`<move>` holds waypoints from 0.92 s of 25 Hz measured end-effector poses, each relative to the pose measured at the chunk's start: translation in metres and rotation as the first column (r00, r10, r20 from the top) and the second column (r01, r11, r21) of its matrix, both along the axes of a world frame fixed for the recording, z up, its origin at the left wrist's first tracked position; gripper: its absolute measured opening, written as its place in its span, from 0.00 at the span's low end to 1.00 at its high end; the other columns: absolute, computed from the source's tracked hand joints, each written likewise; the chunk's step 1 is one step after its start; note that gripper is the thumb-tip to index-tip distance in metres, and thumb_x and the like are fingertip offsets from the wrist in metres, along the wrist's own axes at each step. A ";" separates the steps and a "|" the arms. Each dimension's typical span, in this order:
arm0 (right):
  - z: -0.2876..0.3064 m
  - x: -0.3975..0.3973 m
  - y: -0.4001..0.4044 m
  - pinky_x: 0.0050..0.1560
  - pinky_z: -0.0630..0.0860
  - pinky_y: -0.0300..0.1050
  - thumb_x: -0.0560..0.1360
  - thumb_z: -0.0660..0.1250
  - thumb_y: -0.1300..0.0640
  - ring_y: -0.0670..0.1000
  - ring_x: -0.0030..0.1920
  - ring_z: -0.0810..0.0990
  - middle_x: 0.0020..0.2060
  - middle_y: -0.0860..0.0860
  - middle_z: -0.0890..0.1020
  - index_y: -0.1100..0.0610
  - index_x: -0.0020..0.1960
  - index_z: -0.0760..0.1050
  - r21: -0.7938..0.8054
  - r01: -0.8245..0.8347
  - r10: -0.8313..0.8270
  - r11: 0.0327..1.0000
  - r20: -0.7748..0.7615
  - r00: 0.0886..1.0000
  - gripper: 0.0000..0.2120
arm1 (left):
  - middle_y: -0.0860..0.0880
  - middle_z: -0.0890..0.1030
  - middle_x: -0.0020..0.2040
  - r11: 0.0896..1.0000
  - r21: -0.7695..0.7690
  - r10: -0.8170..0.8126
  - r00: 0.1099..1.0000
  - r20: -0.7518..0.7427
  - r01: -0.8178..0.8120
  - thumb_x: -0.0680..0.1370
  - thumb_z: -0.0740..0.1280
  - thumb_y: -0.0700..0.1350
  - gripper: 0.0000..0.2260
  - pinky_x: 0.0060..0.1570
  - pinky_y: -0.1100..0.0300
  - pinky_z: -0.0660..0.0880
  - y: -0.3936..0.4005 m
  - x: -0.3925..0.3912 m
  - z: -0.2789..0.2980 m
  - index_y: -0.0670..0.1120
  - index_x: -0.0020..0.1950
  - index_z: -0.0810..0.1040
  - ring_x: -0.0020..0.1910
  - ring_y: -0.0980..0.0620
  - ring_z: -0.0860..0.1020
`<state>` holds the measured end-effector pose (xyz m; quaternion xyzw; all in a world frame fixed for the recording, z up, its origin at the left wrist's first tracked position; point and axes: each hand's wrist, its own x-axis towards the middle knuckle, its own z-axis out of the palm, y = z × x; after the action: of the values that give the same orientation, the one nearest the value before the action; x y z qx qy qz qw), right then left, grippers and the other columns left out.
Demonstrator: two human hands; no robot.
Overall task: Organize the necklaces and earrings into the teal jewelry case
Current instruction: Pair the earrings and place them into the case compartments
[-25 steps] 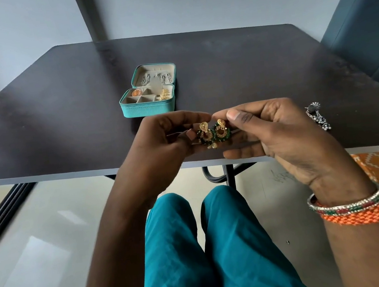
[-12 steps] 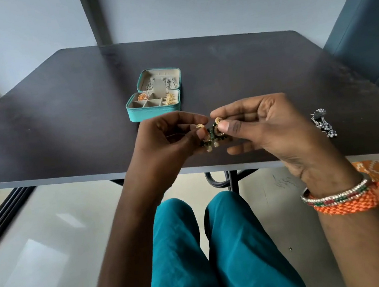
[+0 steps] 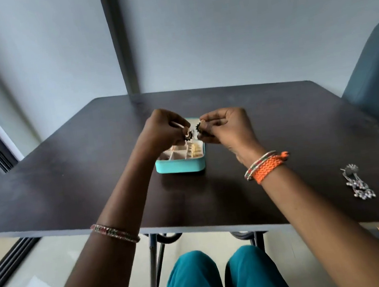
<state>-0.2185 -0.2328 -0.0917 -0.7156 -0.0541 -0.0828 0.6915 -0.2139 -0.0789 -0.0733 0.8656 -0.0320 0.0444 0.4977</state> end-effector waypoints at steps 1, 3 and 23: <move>-0.005 0.006 0.002 0.39 0.82 0.48 0.71 0.70 0.70 0.55 0.33 0.84 0.33 0.58 0.82 0.57 0.39 0.79 -0.013 0.019 -0.018 1.000 0.010 1.000 0.09 | 0.42 0.81 0.34 0.999 0.046 -0.001 1.000 -0.010 0.002 0.73 0.67 0.30 0.06 0.39 0.55 0.80 0.001 0.008 -0.003 0.37 0.46 0.82 0.32 0.48 0.78; -0.015 0.011 0.000 0.41 0.82 0.49 0.71 0.70 0.70 0.56 0.36 0.84 0.34 0.57 0.82 0.57 0.39 0.80 -0.025 0.046 -0.045 0.999 0.024 0.999 0.09 | 0.42 0.81 0.33 0.991 0.133 0.003 1.000 -0.020 0.000 0.72 0.68 0.32 0.06 0.32 0.62 0.74 0.001 0.019 -0.009 0.39 0.45 0.83 0.30 0.49 0.77; -0.027 0.005 -0.013 0.37 0.81 0.40 0.72 0.69 0.70 0.50 0.35 0.84 0.39 0.58 0.82 0.64 0.45 0.78 0.169 0.004 0.004 0.986 -0.047 0.999 0.04 | 0.48 0.83 0.42 0.902 0.425 0.091 0.996 -0.012 -0.077 0.69 0.72 0.36 0.11 0.51 0.47 0.79 0.005 0.014 -0.014 0.52 0.34 0.81 0.46 0.48 0.81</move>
<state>-0.2134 -0.2460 -0.1188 -0.6560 -0.0305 -0.0700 0.7509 -0.2000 -0.0741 -0.0872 0.9542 0.0043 0.0443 0.2959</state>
